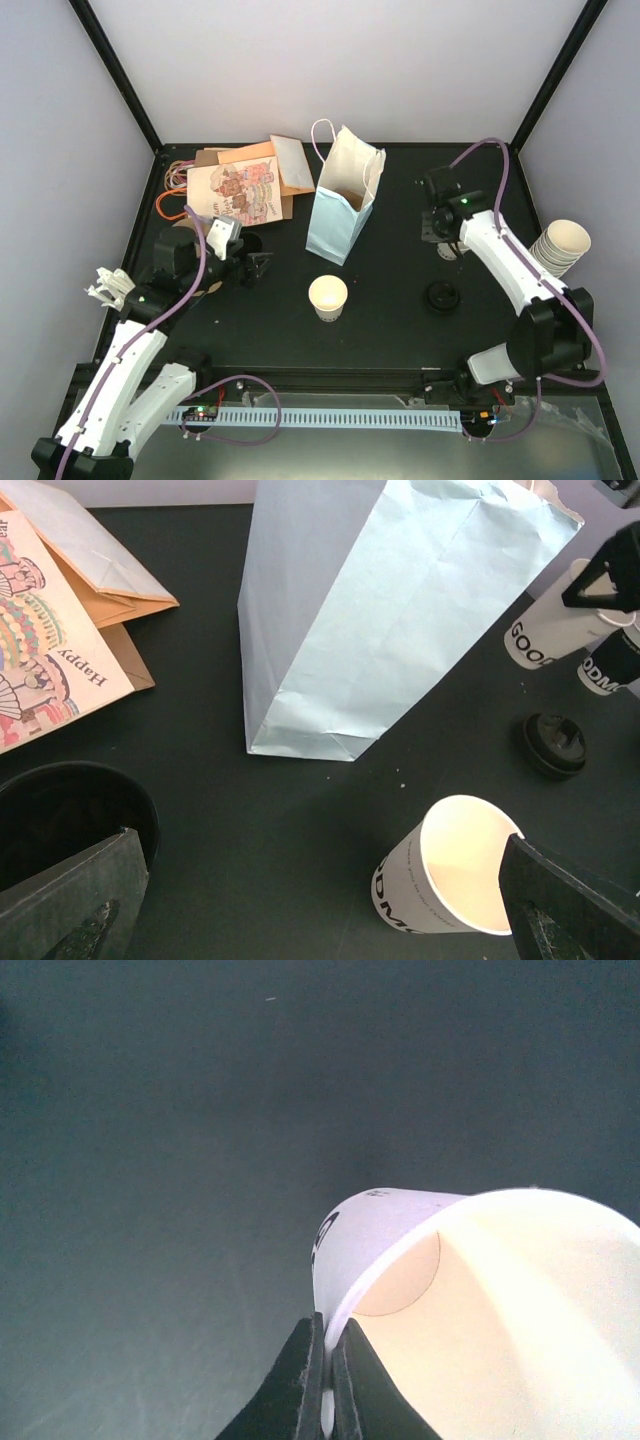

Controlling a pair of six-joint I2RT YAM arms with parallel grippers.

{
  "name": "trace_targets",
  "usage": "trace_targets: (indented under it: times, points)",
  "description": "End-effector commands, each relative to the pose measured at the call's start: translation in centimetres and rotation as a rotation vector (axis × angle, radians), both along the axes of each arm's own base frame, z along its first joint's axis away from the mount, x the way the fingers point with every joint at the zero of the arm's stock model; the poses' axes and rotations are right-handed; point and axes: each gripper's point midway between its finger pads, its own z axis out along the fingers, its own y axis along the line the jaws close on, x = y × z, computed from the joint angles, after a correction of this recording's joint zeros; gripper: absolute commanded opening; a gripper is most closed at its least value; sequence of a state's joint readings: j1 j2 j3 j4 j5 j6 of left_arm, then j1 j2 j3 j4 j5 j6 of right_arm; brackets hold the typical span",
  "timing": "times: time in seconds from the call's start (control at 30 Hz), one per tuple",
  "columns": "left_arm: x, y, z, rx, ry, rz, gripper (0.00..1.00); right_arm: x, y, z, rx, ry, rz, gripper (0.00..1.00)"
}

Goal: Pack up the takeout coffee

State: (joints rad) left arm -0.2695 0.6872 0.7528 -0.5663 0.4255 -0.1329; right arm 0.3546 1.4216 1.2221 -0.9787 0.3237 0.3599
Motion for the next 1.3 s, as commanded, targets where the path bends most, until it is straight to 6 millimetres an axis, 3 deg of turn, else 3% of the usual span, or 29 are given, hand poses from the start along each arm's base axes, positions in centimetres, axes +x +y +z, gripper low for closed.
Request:
trace_targets:
  times: [0.0, 0.3, 0.57, 0.8, 1.1, 1.27]
  points:
    - [0.0, -0.4, 0.6, -0.026, -0.018, -0.024, 0.99, 2.8, -3.0, -0.1, -0.019, -0.021, -0.090, 0.05]
    - [-0.1, -0.8, 0.3, -0.034, -0.004, -0.043, 0.99, 5.8, -7.7, -1.2, -0.033, 0.007, -0.210, 0.07]
    - [-0.1, -0.8, 0.2, -0.034, -0.001, -0.043, 0.99, 7.1, -11.3, -3.0, -0.032, 0.049, -0.290, 0.07]
    - [-0.1, -0.9, -0.1, -0.031, 0.009, -0.046, 0.99, 7.6, -12.1, -5.0, -0.018, 0.094, -0.314, 0.10]
    - [0.0, -0.8, -0.1, -0.027, 0.011, -0.045, 0.99, 7.3, -13.7, -4.9, -0.037, 0.097, -0.359, 0.19]
    - [0.0, -0.9, -0.1, -0.028, 0.011, -0.046, 0.99, 7.1, -14.3, -4.9, -0.074, 0.106, -0.377, 0.13]
